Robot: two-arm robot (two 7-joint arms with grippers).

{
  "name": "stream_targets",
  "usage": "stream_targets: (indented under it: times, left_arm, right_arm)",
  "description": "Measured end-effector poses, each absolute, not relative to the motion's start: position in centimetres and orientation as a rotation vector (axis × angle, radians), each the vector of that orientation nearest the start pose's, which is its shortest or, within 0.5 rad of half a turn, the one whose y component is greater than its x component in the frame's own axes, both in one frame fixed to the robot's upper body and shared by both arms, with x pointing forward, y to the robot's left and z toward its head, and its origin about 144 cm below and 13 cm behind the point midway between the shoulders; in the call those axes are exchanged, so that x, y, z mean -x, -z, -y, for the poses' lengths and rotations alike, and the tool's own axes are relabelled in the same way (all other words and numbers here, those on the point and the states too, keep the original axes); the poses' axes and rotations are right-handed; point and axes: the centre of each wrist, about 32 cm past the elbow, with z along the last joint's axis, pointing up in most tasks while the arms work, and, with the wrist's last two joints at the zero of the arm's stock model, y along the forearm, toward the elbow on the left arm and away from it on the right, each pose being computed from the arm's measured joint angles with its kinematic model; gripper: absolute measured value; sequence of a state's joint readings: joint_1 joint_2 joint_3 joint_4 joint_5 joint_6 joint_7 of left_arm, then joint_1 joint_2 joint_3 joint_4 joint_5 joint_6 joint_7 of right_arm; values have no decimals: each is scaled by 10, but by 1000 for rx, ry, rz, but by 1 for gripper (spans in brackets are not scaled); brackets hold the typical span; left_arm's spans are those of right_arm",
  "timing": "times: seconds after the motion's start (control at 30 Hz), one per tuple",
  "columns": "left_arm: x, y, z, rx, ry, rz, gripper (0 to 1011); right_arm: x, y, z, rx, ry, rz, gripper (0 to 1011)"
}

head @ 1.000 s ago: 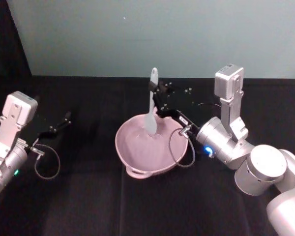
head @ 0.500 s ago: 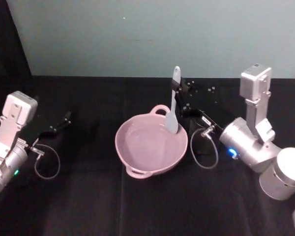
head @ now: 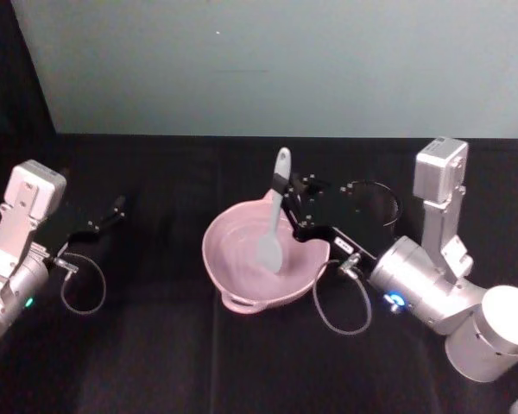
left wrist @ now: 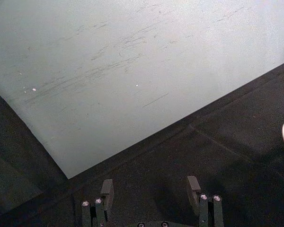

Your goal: Use the one hand to pick up the spoon and stir the clear water in the bowl.

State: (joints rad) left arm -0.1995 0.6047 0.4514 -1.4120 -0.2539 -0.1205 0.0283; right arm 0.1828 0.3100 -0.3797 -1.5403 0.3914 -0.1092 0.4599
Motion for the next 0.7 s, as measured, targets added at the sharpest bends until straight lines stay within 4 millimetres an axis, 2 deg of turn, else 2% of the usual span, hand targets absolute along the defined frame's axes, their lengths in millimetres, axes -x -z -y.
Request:
stream_targets:
  times: [0.2,0.4,0.7]
  left_arm:
    - [-489,-1140,-310,-304,-1248,285,1011]
    - [-489,-1140,-310,-305,-1248,285,1011]
    - [-489,-1140,-310,-304,-1248,285,1011]
  right_arm:
    - [-498,-1166,188,-143,744,79,110]
    - [-514,-1158,171,-159,766,116,110]
    - [-532,-1149,169,-169,878,201,110]
